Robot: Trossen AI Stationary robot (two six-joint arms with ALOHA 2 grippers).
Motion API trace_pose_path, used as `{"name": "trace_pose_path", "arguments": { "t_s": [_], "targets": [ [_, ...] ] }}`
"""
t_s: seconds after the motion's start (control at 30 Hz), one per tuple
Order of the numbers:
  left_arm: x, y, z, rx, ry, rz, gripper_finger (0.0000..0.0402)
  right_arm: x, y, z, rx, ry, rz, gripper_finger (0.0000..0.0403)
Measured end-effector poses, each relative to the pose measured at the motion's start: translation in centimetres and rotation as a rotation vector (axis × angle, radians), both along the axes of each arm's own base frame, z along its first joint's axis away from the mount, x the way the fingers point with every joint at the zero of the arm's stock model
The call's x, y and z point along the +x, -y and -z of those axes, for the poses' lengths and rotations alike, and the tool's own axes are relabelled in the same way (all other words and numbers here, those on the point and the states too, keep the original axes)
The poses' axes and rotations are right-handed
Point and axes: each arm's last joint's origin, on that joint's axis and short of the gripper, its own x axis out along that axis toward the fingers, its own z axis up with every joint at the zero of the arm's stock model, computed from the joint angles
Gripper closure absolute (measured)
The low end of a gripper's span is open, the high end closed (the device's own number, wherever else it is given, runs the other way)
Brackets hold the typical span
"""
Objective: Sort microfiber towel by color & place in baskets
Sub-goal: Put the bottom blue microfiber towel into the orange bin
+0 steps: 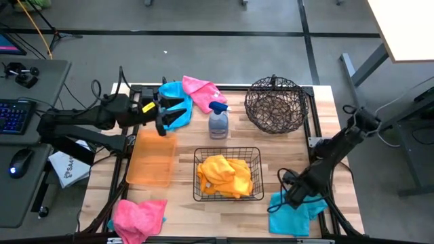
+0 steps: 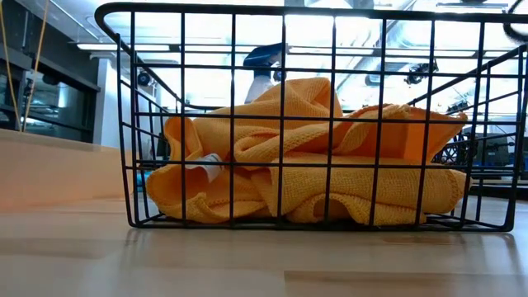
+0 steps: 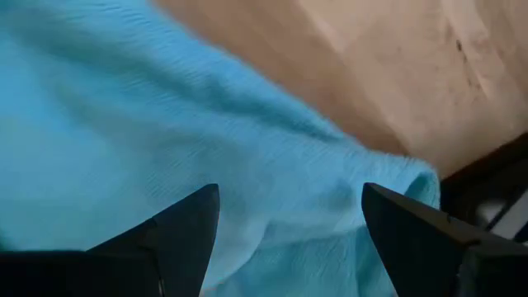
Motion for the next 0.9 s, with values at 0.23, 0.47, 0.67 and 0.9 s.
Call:
{"name": "trace_pose_path", "arguments": {
  "t_s": [0.23,0.47,0.67,0.9],
  "targets": [
    [0.0,0.0,-0.4,-0.001,0.039,0.0,0.0173,0.4,-0.4,3.0,0.028,0.004,0.019,0.011],
    [-0.3,0.0,-0.9,0.006,0.08,-0.002,0.0173,0.7,-1.2,4.3,0.066,-0.048,-0.016,0.0216],
    [-1.9,-0.1,-1.9,0.06,0.143,-0.014,0.0173,1.7,-2.1,0.7,0.114,0.024,-0.115,0.0378],
    [-4.1,-0.3,-3.0,0.086,0.213,-0.106,0.0173,3.1,0.2,-10.4,0.017,0.256,-0.13,0.0395]
  ]
}}
